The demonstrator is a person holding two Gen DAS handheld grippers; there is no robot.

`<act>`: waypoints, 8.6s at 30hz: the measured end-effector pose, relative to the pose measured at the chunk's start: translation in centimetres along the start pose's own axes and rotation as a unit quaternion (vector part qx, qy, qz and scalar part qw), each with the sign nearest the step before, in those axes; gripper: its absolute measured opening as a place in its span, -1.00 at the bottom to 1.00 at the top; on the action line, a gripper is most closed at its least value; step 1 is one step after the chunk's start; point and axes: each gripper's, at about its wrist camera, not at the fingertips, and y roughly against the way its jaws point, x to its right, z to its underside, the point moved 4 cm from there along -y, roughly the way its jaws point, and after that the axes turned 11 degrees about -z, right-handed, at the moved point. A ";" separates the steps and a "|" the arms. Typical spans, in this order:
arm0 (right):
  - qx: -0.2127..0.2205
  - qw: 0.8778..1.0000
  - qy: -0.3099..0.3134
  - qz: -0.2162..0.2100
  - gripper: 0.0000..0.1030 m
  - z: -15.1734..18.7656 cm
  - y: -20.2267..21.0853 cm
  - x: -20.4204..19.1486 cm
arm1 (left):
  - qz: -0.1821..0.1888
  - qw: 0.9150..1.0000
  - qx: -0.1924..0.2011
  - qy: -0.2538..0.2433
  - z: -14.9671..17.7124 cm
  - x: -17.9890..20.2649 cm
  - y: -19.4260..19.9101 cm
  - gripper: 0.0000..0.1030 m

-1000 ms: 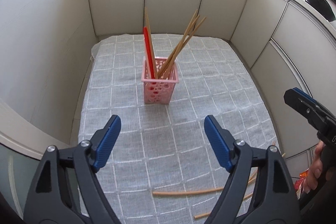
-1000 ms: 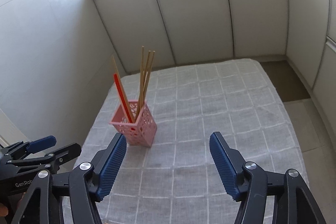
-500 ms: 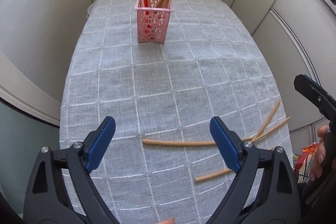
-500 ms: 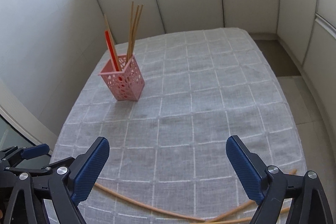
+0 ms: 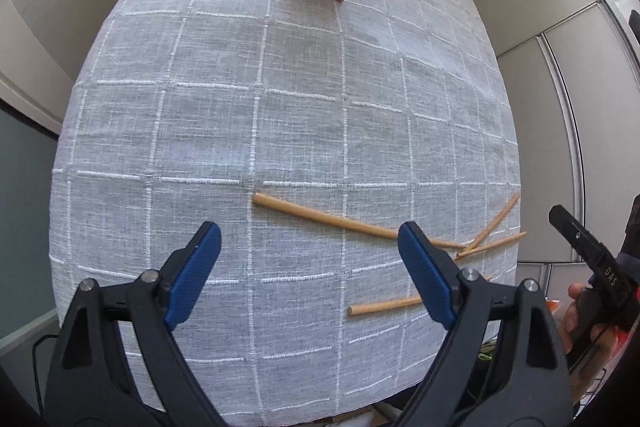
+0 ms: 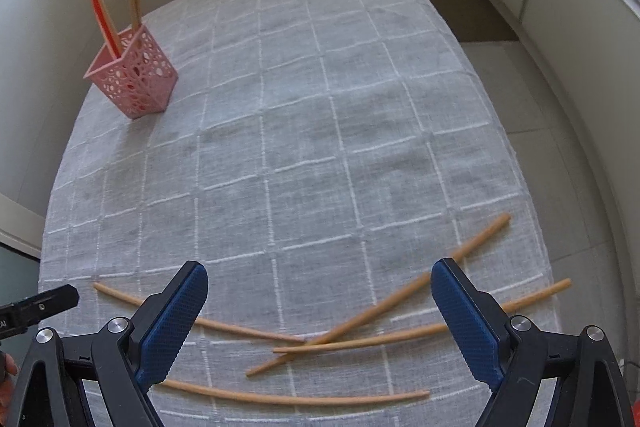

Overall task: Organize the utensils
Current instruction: 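Grasp a wooden chopstick on the cloth with the left tool, then grasp another wooden chopstick with the right tool while the left tool holds its chopstick, then carry both chopsticks over the pink cup and lower them in, then open both tools to drop the chopsticks into the cup, then move both open tools toward the remaining chopsticks on the cloth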

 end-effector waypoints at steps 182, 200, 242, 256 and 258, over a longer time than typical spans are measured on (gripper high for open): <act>0.452 0.872 0.121 -0.143 -0.84 -24.4 -9.7 -19.3 | 0.026 0.793 0.608 0.007 -26.2 3.6 14.1 -0.84; 0.441 0.876 0.104 -0.164 -0.77 -24.3 -9.3 -18.2 | 0.032 0.832 0.553 -0.026 -27.1 4.7 11.7 -0.81; 0.173 0.985 0.013 0.008 0.74 -3.7 7.1 -1.1 | -0.092 0.962 0.205 -0.155 -5.4 5.0 6.9 0.63; 0.070 0.994 -0.051 0.060 0.74 3.1 6.4 5.9 | -0.025 0.928 0.115 -0.354 6.0 12.5 1.9 0.63; 0.066 0.995 -0.059 0.056 0.74 3.4 6.5 6.3 | -0.003 0.913 0.106 -0.393 8.0 14.2 1.4 0.59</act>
